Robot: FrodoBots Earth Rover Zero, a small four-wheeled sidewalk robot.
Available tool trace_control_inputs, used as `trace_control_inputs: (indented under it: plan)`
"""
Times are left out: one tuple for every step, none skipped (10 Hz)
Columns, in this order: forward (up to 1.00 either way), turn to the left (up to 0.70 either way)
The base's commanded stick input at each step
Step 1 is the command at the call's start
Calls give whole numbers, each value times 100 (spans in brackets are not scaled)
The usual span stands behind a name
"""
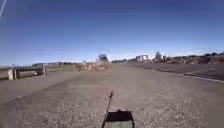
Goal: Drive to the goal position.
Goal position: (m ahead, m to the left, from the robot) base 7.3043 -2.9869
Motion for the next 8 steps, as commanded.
trace_control_inputs:
  plan:
    - [70,0]
    - [70,-33]
    - [70,-34]
    - [70,-35]
    - [70,-28]
    - [70,-19]
    - [70,-11]
    - [70,-4]
